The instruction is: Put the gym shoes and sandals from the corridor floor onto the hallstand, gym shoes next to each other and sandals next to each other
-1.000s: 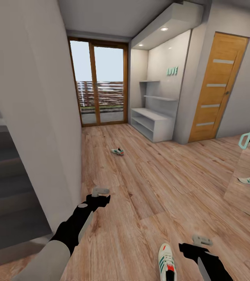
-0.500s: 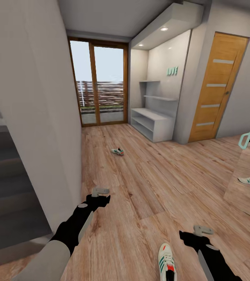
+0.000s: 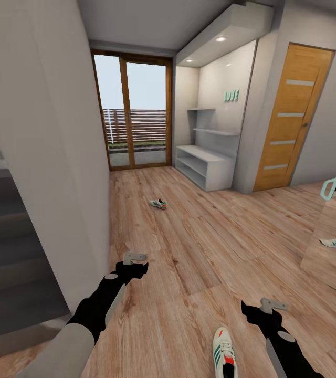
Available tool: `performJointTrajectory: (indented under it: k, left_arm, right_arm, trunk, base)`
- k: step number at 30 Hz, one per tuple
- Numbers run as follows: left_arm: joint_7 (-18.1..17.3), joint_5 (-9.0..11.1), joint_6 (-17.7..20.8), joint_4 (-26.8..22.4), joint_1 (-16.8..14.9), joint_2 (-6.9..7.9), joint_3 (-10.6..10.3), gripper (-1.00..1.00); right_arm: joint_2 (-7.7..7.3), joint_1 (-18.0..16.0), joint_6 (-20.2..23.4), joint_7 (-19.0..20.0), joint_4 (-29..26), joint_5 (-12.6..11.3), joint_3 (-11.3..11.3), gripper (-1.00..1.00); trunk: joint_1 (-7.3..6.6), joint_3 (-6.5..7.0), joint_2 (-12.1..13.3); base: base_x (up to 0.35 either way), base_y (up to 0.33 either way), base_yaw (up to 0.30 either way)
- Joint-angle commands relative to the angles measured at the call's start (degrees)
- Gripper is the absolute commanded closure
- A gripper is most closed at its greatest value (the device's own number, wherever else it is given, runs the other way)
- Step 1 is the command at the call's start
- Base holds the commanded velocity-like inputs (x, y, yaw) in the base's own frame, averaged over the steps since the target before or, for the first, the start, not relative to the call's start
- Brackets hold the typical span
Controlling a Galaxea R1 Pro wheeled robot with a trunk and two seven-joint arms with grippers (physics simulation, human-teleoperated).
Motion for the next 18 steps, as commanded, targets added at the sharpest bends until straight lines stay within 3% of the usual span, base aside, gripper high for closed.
performJointTrajectory:
  k: [1, 18]
  left_arm:
    - [0.0, 0.1, 0.3, -0.1, 0.0, 0.01, 0.0, -1.0]
    - [0.0, 0.1, 0.3, -0.1, 0.0, 0.01, 0.0, -1.0]
  right_arm:
    - [0.0, 0.0, 0.1, 0.0, 0.0, 0.0, -0.1, -1.0]
    - [0.0, 0.0, -0.9, 0.0, 0.2, -0.1, -0.1, -1.0]
  trunk:
    - [-0.01, -0.06, 0.0]
    - [-0.01, -0.06, 0.0]
  base:
    - [0.0, 0.0, 0.0]
    - [0.0, 0.0, 0.0]
